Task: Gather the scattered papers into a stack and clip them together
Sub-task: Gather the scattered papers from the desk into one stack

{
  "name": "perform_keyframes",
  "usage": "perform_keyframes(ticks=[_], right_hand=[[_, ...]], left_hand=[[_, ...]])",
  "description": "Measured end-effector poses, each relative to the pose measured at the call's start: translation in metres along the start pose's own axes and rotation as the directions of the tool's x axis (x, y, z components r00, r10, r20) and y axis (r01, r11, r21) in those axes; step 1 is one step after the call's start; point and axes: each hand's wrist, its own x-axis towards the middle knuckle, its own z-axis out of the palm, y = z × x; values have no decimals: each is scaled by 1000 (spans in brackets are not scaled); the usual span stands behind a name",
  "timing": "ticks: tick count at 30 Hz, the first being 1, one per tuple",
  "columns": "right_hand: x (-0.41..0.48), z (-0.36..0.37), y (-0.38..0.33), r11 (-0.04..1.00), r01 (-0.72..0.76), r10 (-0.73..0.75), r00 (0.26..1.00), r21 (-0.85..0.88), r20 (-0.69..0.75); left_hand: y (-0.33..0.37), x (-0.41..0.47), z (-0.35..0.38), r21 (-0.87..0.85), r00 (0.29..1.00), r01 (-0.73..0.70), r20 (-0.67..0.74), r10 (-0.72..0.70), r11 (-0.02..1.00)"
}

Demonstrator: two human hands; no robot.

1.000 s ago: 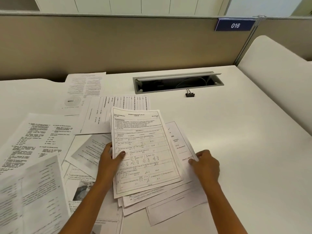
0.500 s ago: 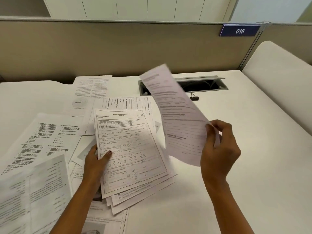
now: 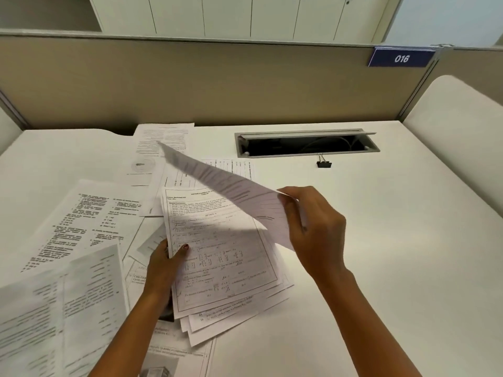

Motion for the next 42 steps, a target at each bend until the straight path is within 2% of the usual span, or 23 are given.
perform_keyframes(ticks=[8, 9, 11, 13, 16, 19, 21, 26, 31, 35, 36, 39, 42], right_hand=[[20, 9, -16, 977, -124, 143, 984, 173, -103], [20, 12, -17, 973, -150, 168, 982, 176, -88], [17, 21, -19, 950, -261, 268, 963, 170, -20], [9, 33, -17, 887, -433, 424, 901, 163, 88], [-12, 54, -5, 744, -661, 623, 740, 99, 254], [-38, 72, 9, 643, -766, 709, 588, -13, 388], [-51, 80, 13, 631, -774, 709, 547, -55, 445], [-70, 86, 15, 682, -721, 675, 558, -120, 483], [-70, 88, 24, 704, -686, 689, 598, -183, 408], [-48, 70, 19, 548, -822, 688, 547, 153, 478], [-43, 65, 15, 527, -816, 678, 571, 235, 463], [-33, 53, 1, 585, -699, 639, 710, 411, 296], [-24, 44, -16, 570, -612, 621, 758, 548, 201]], left_hand=[[9, -1, 8, 234, 995, 22, -102, 2, 972], [11, -1, 9, 236, 993, 46, -120, -18, 971], [15, -1, 11, 113, 980, 142, -155, -124, 983], [16, 0, 9, -82, 956, 252, -134, -262, 964], [15, 1, 3, -258, 949, 267, -95, -300, 928], [11, -1, 3, -219, 957, 263, -60, -282, 940], [10, -4, 5, -155, 979, 181, -69, -193, 971], [6, -12, 12, 7, 992, -2, -125, 3, 1000], [12, -23, 18, -9, 968, -166, -194, 161, 986], [33, -33, 19, -55, 924, -320, -238, 298, 946], [40, -34, 19, -41, 904, -362, -258, 340, 931], [61, -36, 20, 24, 824, -492, -310, 475, 870], [80, -40, 18, 55, 741, -595, -349, 574, 802]])
